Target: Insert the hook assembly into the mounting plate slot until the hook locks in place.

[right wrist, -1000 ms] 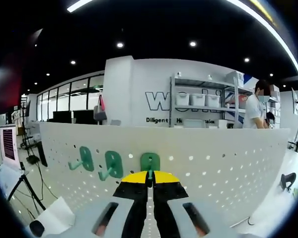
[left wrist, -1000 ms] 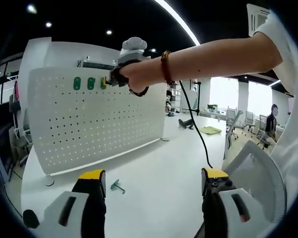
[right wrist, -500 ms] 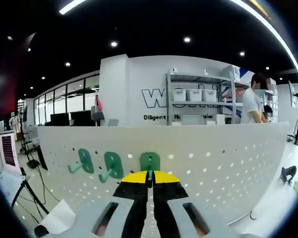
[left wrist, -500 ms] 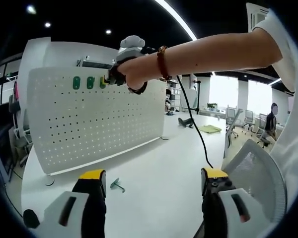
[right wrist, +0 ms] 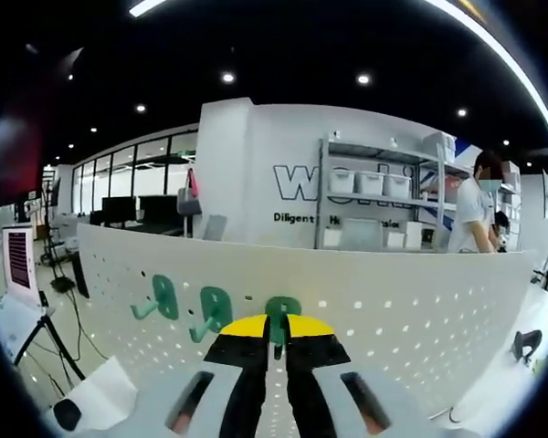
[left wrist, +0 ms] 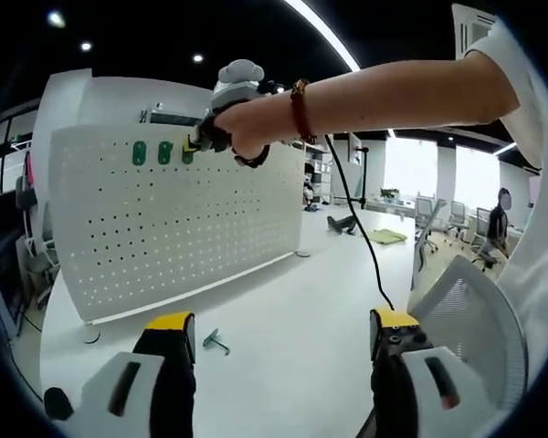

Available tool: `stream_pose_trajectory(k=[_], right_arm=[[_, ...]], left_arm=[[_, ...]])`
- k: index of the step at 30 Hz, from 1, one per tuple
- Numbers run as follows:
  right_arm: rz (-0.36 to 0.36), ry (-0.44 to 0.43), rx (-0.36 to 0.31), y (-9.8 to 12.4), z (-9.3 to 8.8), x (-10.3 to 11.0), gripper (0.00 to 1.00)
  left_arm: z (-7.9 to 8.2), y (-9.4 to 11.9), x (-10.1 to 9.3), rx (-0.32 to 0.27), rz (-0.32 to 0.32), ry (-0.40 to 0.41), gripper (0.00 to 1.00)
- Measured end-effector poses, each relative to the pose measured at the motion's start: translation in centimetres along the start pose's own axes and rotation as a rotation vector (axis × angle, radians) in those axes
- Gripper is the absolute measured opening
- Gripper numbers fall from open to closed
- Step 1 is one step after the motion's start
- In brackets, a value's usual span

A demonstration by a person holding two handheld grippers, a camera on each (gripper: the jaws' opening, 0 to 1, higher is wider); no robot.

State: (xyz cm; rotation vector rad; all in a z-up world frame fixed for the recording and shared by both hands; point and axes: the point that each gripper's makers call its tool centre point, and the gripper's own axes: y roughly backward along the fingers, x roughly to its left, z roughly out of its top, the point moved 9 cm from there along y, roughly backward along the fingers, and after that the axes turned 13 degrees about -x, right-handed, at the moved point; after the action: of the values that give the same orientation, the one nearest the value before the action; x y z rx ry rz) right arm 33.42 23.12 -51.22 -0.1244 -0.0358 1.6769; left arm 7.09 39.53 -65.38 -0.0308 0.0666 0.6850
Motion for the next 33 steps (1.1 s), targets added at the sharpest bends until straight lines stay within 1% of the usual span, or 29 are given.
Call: stream_pose_trajectory(k=[3, 5, 6, 8, 10, 14, 19, 24, 27, 29, 31, 33], right_arm=[[0.009, -0.006, 0.016, 0.1, -0.4, 0.0, 0.09], [0.016, 0.011, 0.007, 0.3, -0.6, 0.0, 0.10], [0.024, 0.001, 0.009, 0.4, -0.7, 0.0, 0.11], [0.041, -0.010, 0.007, 0.3, -0.7, 0.1, 0.17], [0.051, 0.019, 0.013, 0.4, -1.0, 0.1, 0.21], [0.069, -0.018, 0.012, 0.9, -1.3, -0.1, 0.23], [0.086, -0.026, 0.005, 1.9, -1.8, -0.3, 0.28], [0.094, -0.059, -0.004, 2.4, -1.8, -0.7, 0.31], [0.121, -0.046, -0.012, 2.6, -1.7, -0.5, 0.35], [0.118, -0.047, -0.009, 2.7, -1.8, -0.7, 0.35], [0.123, -0.069, -0.006, 2.9, -1.9, -0.8, 0.36], [0.129, -0.054, -0.009, 3.0, -1.9, -0.7, 0.36]], left_arm=[[0.0, 0.0, 0.0, 0.002, 0.001, 0.002, 0.80], [0.0, 0.0, 0.1, 0.000, 0.003, -0.001, 0.80], [-0.1, 0.1, 0.1, 0.000, 0.003, 0.002, 0.80], [-0.1, 0.1, 0.1, 0.002, 0.005, 0.002, 0.80], [-0.2, 0.0, 0.1, 0.004, 0.005, 0.006, 0.80], [-0.1, -0.2, 0.1, 0.007, -0.003, 0.000, 0.80], [-0.1, -0.6, 0.2, 0.007, -0.006, 0.003, 0.80], [-0.1, -0.7, 0.1, 0.012, -0.013, -0.003, 0.80], [-0.1, -0.7, 0.2, 0.017, -0.013, -0.002, 0.79], [-0.1, -0.7, 0.2, 0.020, -0.016, -0.001, 0.79], [0.0, -0.7, 0.3, 0.019, -0.017, -0.006, 0.79], [0.0, -0.7, 0.4, 0.020, -0.015, -0.004, 0.79]])
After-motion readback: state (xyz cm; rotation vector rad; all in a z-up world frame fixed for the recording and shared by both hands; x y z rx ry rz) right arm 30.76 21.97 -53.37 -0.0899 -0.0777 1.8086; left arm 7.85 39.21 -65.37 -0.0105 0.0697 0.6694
